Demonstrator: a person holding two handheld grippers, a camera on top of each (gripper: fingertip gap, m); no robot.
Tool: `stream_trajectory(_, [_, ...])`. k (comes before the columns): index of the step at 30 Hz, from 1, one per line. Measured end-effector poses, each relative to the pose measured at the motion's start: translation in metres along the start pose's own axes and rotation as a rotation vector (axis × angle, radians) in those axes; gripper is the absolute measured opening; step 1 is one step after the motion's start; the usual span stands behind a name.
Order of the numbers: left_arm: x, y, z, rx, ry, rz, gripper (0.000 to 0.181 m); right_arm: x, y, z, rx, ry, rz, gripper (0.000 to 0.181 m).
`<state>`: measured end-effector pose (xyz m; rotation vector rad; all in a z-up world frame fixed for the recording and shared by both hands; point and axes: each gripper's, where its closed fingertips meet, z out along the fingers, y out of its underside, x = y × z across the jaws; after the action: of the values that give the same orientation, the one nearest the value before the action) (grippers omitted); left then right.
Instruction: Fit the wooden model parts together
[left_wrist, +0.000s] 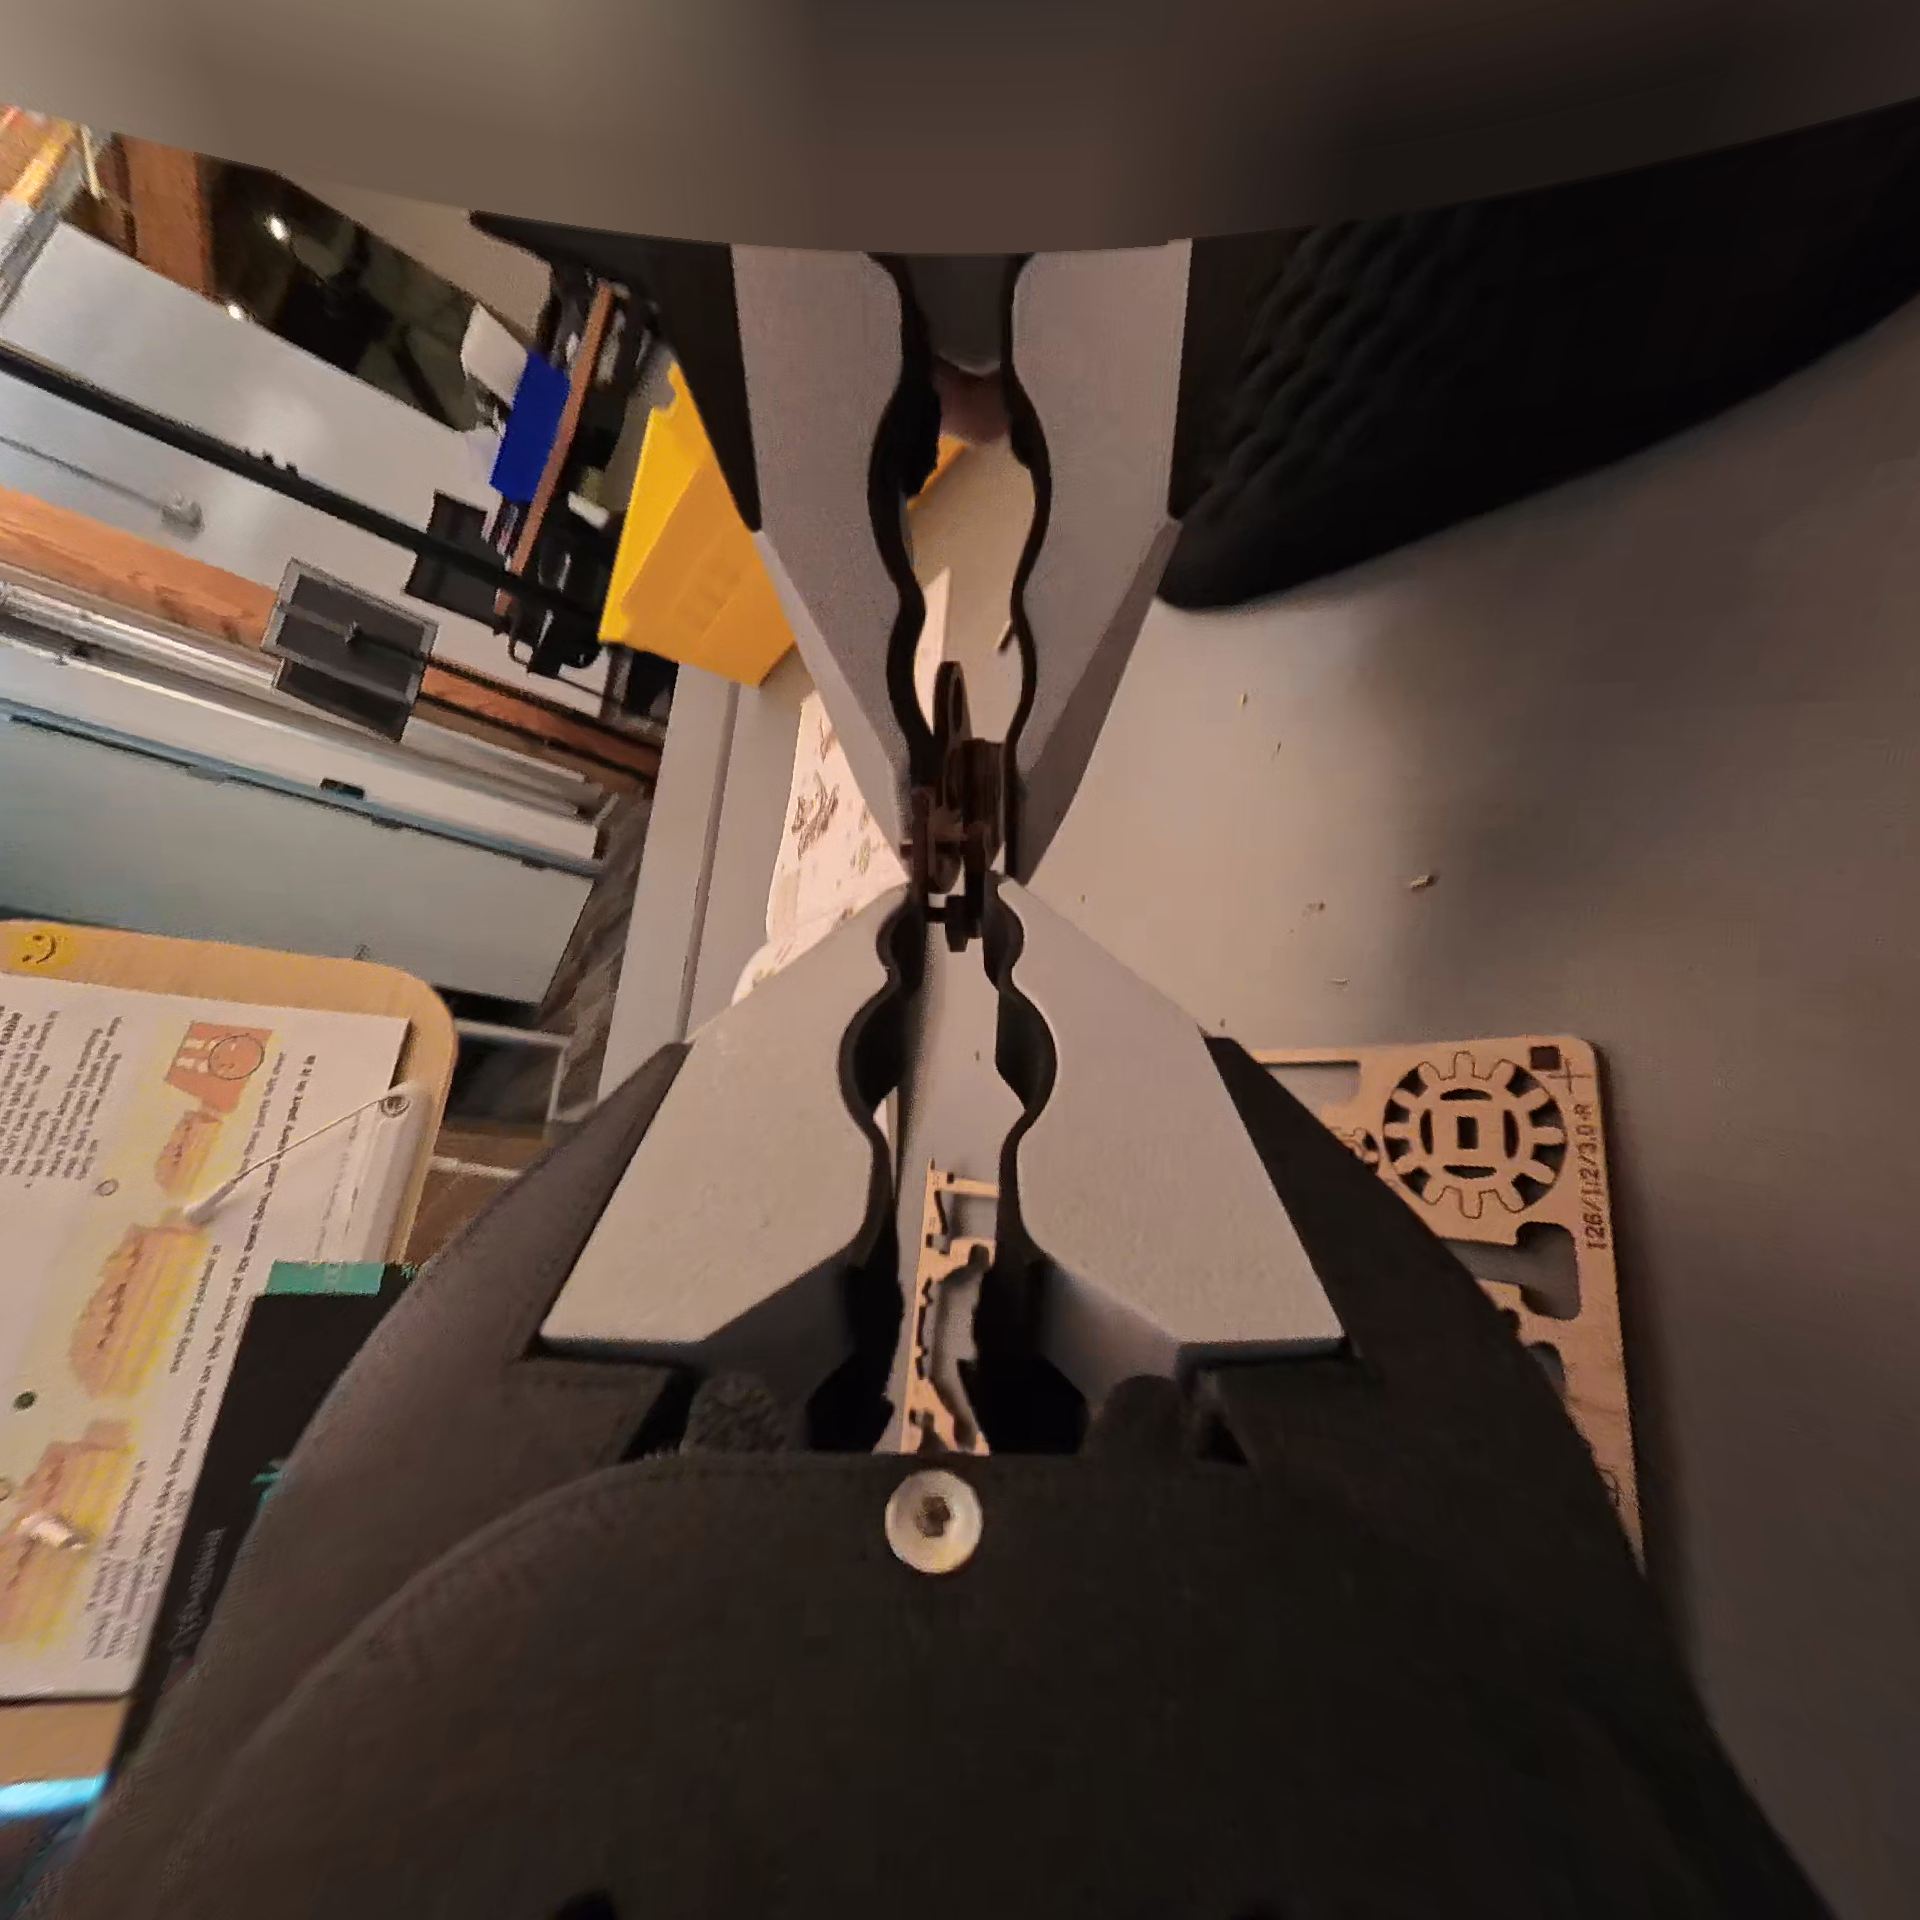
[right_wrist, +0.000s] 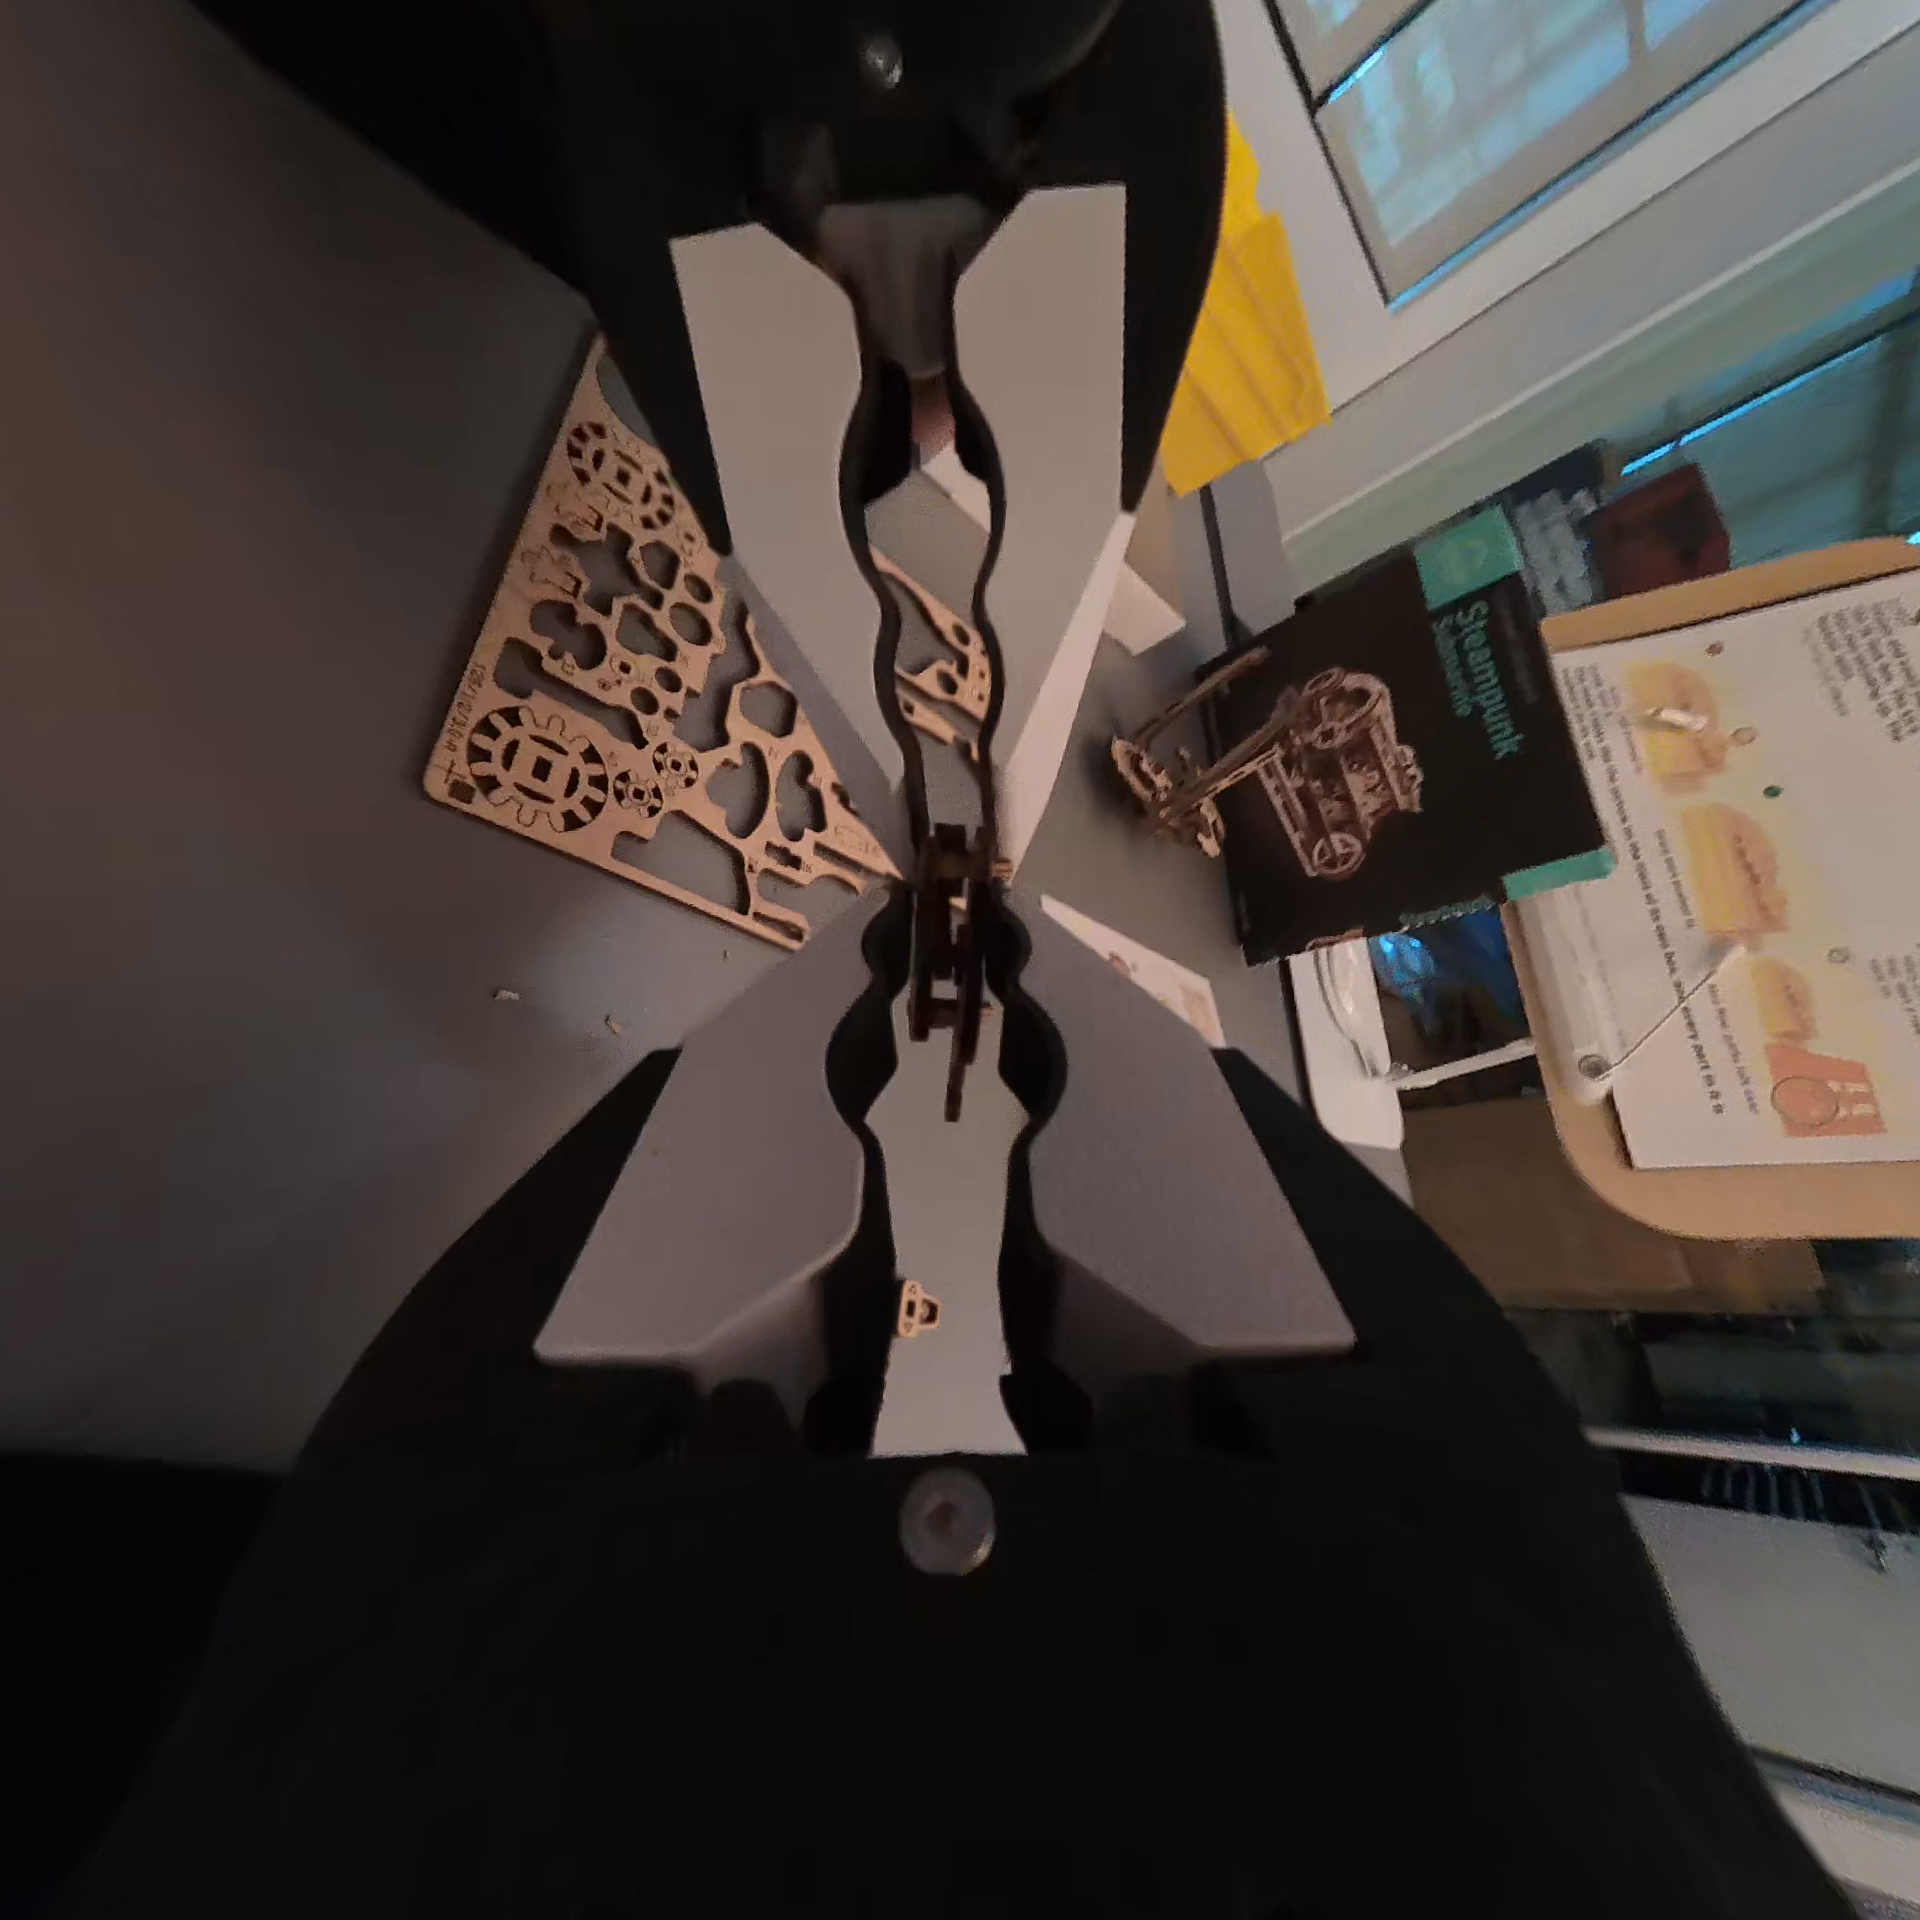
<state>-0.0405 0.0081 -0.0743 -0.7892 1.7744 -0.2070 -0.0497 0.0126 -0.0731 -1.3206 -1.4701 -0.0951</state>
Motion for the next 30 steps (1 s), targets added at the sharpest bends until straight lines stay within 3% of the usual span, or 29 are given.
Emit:
stream_trajectory(3, [-0.005, -0.001, 0.000, 0.036, -0.050, -0.001, 0.009, 0.005, -0.001, -0.002, 0.067, -0.012, 0.103, 0.010])
stream_trajectory(5, [-0.010, -0.006, -0.003, 0.085, -0.038, -0.096, 0.011, 0.008, -0.006, -0.007, 0.149, -0.049, 0.204, 0.010])
stream_trajectory(8, [-0.020, -0.009, -0.007, 0.135, -0.032, -0.223, 0.028, 0.009, -0.012, -0.010, 0.247, -0.093, 0.291, 0.009])
stream_trajectory(11, [-0.020, -0.015, -0.012, 0.199, -0.002, -0.263, 0.027, 0.010, -0.018, -0.014, 0.336, -0.131, 0.365, 0.010])
stream_trajectory(17, [-0.031, -0.035, -0.029, 0.380, 0.039, -0.403, 0.040, 0.020, -0.025, -0.025, 0.445, -0.119, 0.408, 0.010])
stream_trajectory(19, [-0.028, -0.031, -0.027, 0.364, 0.067, -0.414, 0.043, 0.023, -0.033, -0.035, 0.528, -0.133, 0.427, 0.010])
stream_trajectory(24, [-0.018, -0.032, -0.020, 0.351, 0.075, -0.392, 0.025, 0.026, -0.041, -0.043, 0.622, -0.173, 0.482, 0.010])
stream_trajectory(30, [-0.011, -0.040, -0.017, 0.378, 0.130, -0.486, 0.018, 0.019, -0.046, -0.039, 0.640, -0.213, 0.496, 0.009])
